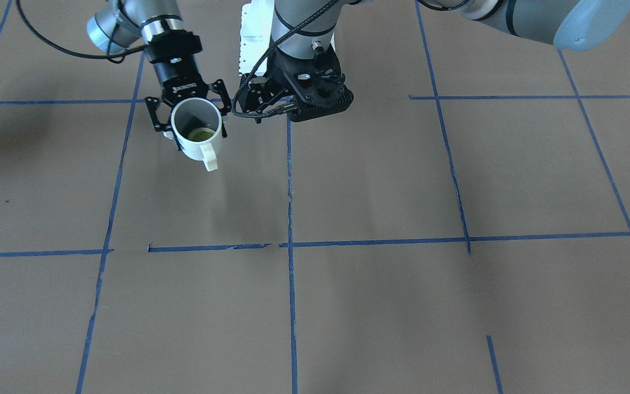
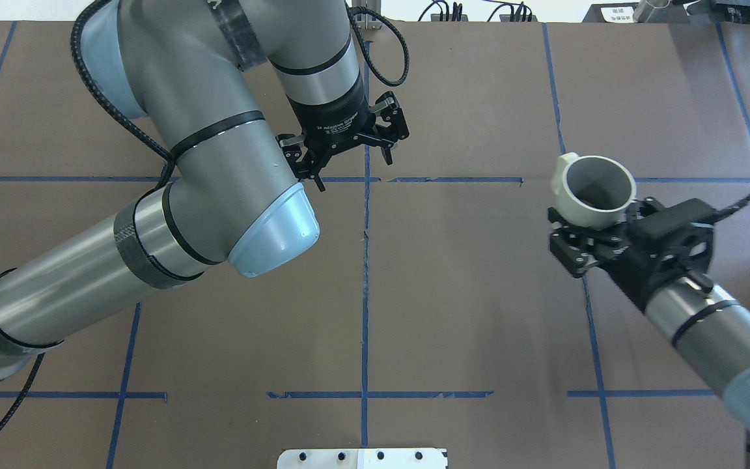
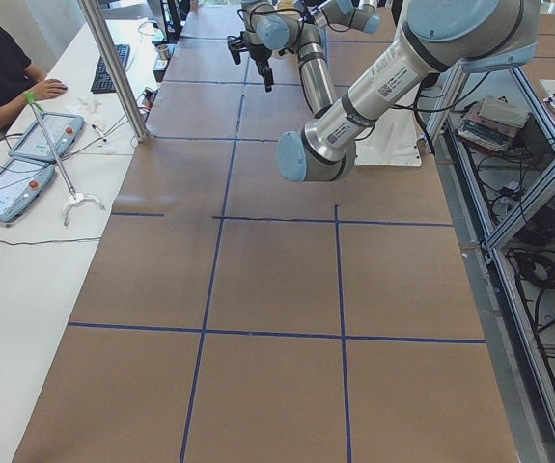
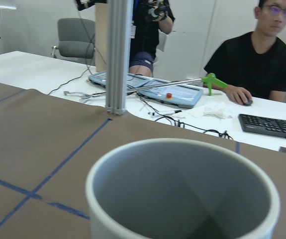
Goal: Left arm hands cup to right arm to dump lemon
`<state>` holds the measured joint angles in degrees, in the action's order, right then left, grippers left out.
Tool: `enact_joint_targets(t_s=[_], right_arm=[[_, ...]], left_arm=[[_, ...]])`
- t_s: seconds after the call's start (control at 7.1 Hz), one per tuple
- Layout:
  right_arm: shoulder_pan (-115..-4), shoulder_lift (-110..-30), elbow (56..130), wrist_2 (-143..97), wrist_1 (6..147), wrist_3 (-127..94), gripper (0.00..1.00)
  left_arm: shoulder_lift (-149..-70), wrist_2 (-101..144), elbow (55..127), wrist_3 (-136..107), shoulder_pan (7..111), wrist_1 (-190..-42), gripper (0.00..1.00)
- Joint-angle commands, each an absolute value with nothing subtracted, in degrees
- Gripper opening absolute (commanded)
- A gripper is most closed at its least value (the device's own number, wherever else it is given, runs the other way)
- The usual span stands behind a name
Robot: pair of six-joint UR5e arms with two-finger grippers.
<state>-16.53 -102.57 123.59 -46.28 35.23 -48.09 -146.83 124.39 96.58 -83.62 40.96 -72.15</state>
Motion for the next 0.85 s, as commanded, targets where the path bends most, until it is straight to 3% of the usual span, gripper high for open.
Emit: enact_joint_targets(t_s=[0.0,0.42,0.7], right_arm=[[-20.7,-117.1,119.0,-47.3,14.3,-53.9,0.0],[-27.8,-117.3,88.4,-53.6,-26.7,-65.3,0.0],[-43.2,-116.2,78.7,-69.5,-35.3,-79.5,0.0]], left_arm=[[-146.3,124.3,96.6,-83.4,41.3,-72.2,1.0],[-144.6,123.2,96.9,-83.4,41.2,-72.5,1.0],[-144.2,123.2,96.9,-83.3,41.2,-72.5,1.0]])
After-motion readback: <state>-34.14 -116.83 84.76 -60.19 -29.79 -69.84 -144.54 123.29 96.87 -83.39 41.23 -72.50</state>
